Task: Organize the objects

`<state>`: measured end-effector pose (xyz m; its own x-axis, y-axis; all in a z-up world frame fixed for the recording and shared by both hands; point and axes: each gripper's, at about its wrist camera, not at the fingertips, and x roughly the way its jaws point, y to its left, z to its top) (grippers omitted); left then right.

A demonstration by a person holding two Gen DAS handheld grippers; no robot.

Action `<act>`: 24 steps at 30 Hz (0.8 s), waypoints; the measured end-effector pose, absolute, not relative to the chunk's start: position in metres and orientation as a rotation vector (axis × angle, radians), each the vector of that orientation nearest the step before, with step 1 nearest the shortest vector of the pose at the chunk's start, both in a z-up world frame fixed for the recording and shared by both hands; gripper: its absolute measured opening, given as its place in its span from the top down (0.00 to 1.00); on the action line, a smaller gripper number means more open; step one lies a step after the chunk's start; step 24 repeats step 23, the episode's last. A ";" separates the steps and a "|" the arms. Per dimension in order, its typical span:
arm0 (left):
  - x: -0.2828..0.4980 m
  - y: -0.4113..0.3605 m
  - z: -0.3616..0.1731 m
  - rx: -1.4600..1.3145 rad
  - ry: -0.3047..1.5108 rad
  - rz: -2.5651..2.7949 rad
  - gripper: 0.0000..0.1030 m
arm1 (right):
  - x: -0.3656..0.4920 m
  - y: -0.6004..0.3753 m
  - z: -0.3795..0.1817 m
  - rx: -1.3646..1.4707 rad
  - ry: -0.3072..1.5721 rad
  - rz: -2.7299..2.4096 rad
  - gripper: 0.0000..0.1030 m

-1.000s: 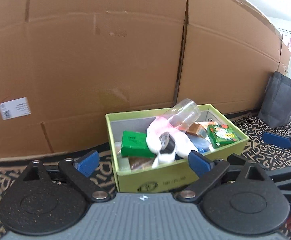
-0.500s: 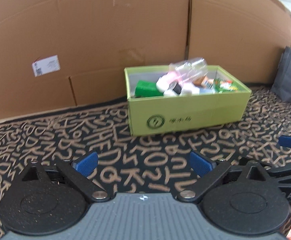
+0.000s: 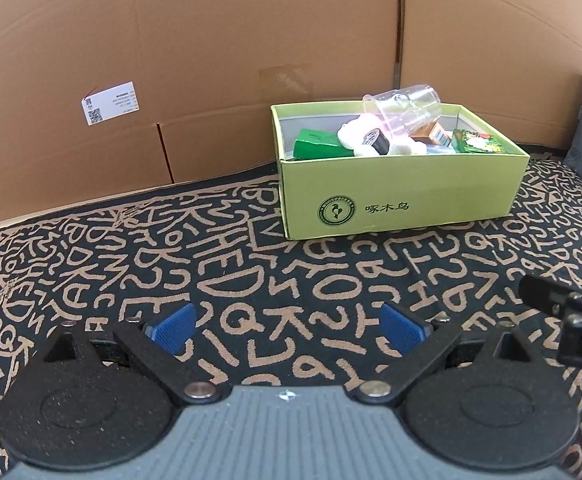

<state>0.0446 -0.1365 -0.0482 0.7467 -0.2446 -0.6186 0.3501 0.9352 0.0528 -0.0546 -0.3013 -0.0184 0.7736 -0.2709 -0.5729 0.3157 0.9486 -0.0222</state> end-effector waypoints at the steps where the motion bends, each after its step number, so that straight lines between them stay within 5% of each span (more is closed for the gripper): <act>1: 0.045 -0.137 -0.049 0.171 0.654 -0.325 0.02 | -0.054 -0.302 -0.019 0.075 0.609 -0.317 0.00; 24: 0.044 -0.134 -0.051 0.174 0.667 -0.341 0.02 | -0.045 -0.304 -0.025 0.072 0.631 -0.313 0.00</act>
